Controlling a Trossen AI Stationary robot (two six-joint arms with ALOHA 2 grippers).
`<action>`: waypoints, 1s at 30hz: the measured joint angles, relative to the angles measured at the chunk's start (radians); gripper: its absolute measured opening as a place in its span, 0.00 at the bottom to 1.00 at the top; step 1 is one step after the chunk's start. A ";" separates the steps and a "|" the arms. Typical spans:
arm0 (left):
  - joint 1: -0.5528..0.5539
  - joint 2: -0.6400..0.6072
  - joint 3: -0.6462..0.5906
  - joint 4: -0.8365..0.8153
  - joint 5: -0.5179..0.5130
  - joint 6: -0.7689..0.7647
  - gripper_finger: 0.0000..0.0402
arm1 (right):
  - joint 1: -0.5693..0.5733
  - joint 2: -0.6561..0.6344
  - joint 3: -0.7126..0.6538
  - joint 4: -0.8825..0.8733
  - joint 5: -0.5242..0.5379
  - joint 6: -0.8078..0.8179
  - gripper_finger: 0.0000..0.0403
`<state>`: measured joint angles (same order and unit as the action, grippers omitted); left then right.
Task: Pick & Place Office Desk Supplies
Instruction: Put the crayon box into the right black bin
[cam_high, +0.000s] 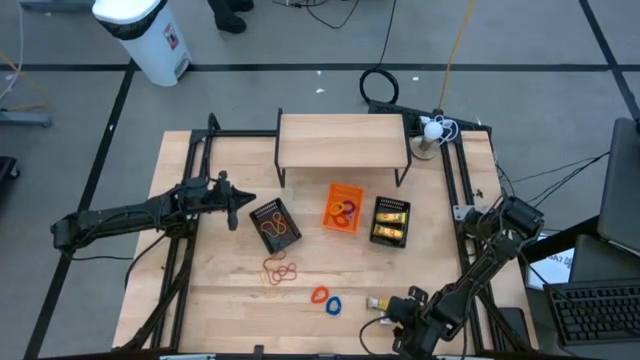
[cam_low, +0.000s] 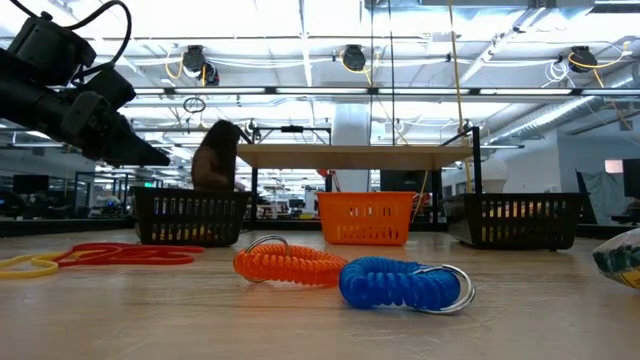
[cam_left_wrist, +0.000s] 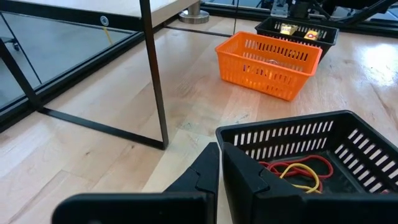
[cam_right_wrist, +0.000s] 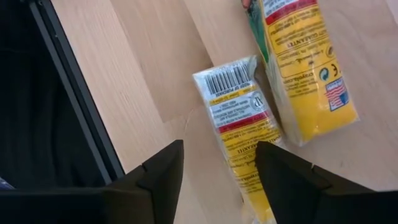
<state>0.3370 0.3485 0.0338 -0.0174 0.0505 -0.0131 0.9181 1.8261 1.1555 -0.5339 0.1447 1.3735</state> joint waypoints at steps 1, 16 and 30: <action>0.000 0.000 0.000 0.000 0.000 0.000 0.05 | -0.001 0.001 -0.001 0.000 -0.001 -0.011 0.47; 0.000 0.000 0.000 -0.003 0.000 0.007 0.05 | -0.008 -0.142 -0.008 0.047 0.038 -0.170 0.46; 0.000 0.000 0.000 -0.002 0.000 0.005 0.05 | -0.006 -0.146 -0.006 -0.076 -0.021 -0.084 0.46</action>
<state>0.3370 0.3485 0.0338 -0.0189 0.0505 -0.0082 0.9119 1.6798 1.1492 -0.6099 0.1236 1.2896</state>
